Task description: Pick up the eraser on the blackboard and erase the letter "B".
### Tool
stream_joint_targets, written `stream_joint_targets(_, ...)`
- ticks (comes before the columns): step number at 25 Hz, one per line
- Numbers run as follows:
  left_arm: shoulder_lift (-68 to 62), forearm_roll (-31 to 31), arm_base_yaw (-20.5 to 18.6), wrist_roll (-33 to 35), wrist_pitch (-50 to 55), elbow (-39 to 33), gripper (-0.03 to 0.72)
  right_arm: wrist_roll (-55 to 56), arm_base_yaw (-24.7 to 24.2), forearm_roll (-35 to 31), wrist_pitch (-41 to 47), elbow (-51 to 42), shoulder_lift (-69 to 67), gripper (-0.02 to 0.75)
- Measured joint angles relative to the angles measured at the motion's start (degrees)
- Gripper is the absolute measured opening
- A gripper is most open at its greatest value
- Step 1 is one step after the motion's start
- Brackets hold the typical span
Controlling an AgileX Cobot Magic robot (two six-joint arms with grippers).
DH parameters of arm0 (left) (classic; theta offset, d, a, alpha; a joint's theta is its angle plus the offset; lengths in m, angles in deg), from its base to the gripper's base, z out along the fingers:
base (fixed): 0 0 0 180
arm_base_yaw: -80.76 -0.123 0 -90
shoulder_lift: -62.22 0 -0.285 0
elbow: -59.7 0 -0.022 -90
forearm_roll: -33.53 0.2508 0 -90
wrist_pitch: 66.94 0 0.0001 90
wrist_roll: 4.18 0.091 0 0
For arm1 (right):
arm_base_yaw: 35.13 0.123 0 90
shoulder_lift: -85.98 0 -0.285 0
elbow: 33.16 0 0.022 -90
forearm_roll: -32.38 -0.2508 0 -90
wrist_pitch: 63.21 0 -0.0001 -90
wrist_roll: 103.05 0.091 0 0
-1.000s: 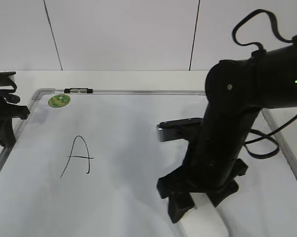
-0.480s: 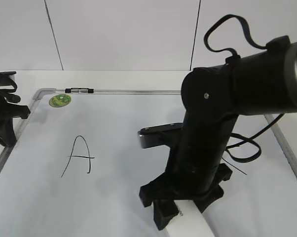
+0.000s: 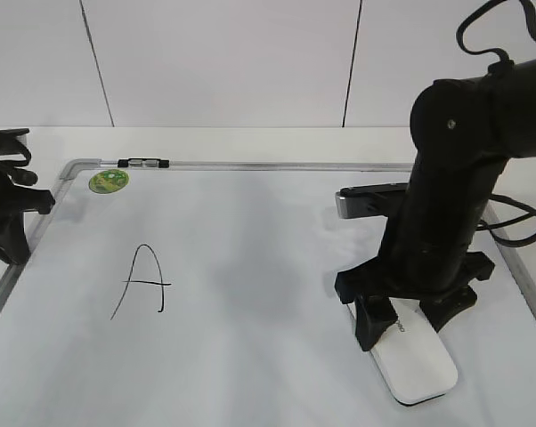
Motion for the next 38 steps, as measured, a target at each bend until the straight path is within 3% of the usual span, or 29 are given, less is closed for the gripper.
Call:
stream_joint_targets(7,0.00,-0.09,0.00,0.00,0.20,0.00,0.016,0.00,1.94,-0.09,0.23,0.02,0.02,0.520)
stream_joint_targets(15,0.00,-0.09,0.00,0.00,0.30,0.00,0.017,-0.11,14.21,-3.48,0.11,0.76,-0.33,0.520)
stream_joint_targets(20,0.00,-0.09,0.00,0.00,0.30,0.00,0.017,-0.21,18.12,-4.86,0.11,1.25,-0.71,0.519)
stream_joint_targets(25,0.00,-0.09,0.00,0.00,0.30,0.00,0.016,-0.21,16.14,-2.84,-0.10,1.45,-0.80,0.519)
stream_joint_targets(33,0.00,-0.09,0.00,0.00,0.30,0.00,0.016,0.02,4.05,-0.90,-1.09,1.69,-1.02,0.519)
stream_joint_targets(38,0.00,-0.09,0.00,0.00,0.30,0.00,0.016,0.02,1.59,-0.81,-0.08,2.31,-1.61,0.519)
